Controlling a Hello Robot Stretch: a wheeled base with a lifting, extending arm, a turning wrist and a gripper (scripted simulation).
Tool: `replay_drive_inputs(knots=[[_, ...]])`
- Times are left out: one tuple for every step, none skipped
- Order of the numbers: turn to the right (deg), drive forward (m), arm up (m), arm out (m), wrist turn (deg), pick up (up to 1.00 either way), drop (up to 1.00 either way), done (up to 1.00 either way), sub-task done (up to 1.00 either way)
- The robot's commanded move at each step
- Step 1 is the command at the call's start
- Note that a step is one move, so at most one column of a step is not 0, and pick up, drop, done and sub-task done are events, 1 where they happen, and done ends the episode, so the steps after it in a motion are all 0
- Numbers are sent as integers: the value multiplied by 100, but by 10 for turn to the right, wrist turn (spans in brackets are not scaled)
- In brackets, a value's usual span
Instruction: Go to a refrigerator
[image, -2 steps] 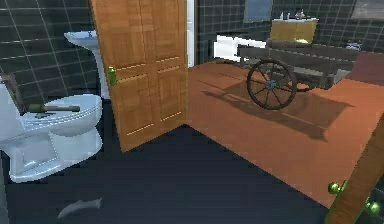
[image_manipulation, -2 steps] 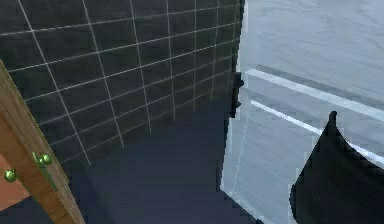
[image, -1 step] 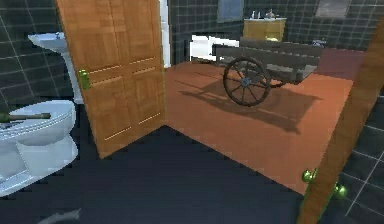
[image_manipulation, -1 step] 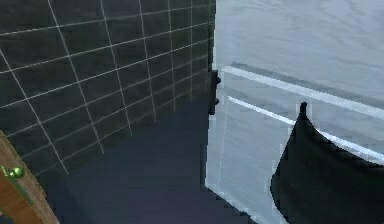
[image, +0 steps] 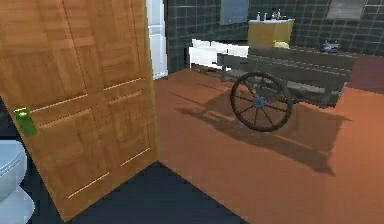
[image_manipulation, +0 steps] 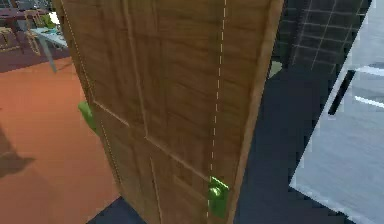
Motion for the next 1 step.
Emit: replay_drive_inputs(knots=[[420, 0, 0, 0, 0, 0, 0, 0, 0]])
